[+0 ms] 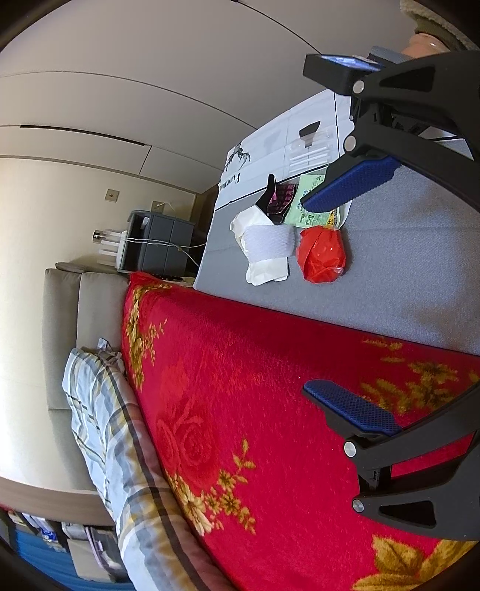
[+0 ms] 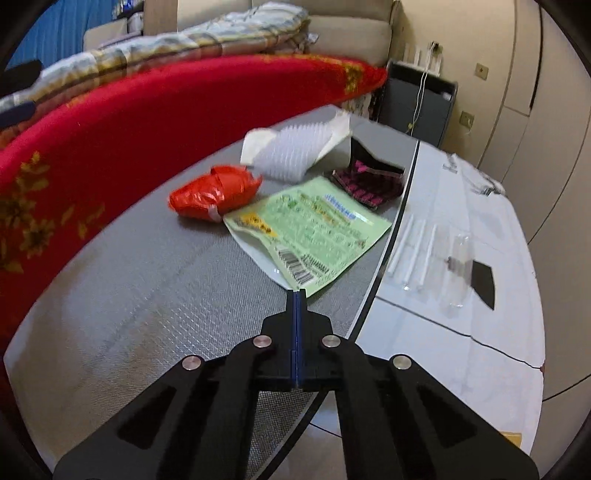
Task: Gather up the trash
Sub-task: 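Grasp the green snack packet with the right gripper and lift it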
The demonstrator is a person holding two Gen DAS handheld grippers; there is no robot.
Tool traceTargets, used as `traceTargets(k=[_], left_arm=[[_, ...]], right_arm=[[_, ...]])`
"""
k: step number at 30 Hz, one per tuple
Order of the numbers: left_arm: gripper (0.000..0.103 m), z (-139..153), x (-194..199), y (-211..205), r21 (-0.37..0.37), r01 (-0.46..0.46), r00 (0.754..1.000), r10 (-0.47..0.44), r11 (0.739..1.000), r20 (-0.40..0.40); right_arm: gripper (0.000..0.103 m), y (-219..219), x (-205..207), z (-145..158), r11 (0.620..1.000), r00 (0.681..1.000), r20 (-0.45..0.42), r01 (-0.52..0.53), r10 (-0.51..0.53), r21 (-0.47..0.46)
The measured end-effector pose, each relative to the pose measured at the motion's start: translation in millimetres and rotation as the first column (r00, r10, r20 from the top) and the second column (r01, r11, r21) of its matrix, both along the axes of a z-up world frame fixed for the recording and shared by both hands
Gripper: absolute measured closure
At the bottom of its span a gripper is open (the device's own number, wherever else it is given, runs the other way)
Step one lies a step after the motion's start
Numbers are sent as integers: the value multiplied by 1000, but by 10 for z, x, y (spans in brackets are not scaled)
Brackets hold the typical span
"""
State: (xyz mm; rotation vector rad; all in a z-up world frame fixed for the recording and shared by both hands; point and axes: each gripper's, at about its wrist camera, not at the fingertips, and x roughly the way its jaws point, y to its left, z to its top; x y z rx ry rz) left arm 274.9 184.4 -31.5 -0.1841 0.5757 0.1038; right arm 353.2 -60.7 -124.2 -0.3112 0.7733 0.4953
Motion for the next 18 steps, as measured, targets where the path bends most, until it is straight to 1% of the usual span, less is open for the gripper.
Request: traceTargets(k=[2, 5, 6, 7, 8, 10, 14, 18], left_arm=[[14, 4, -5, 0, 0, -1, 1000, 1, 1000, 3], [14, 11, -13, -1, -2, 1, 1000, -1, 1000, 8], [14, 13, -14, 1, -2, 1, 1000, -1, 1000, 9], [14, 13, -12, 4, -3, 2, 1000, -2, 1000, 10], [14, 10, -9, 7, -5, 1, 1000, -1, 1000, 11], [14, 13, -10, 5, -7, 1, 1000, -1, 1000, 9], [14, 2, 1, 14, -17, 5, 1000, -4, 1000, 6], [14, -14, 11, 9, -19, 10, 1000, -10, 1000, 5]], right_arm=[[98, 9, 20, 18, 1000, 1000, 4, 10, -10, 12], [98, 71, 80, 22, 1000, 1000, 2, 1, -1, 8], [95, 93, 107, 21, 1000, 1000, 0, -2, 2, 5], [87, 113, 123, 22, 1000, 1000, -1, -6, 6, 9], [75, 137, 139, 23, 1000, 1000, -1, -8, 8, 15], [67, 180, 162, 22, 1000, 1000, 4, -11, 11, 20], [67, 336, 224, -34, 1000, 999, -16, -29, 29, -7], [67, 420, 319, -69, 999, 1000, -23, -19, 18, -37]])
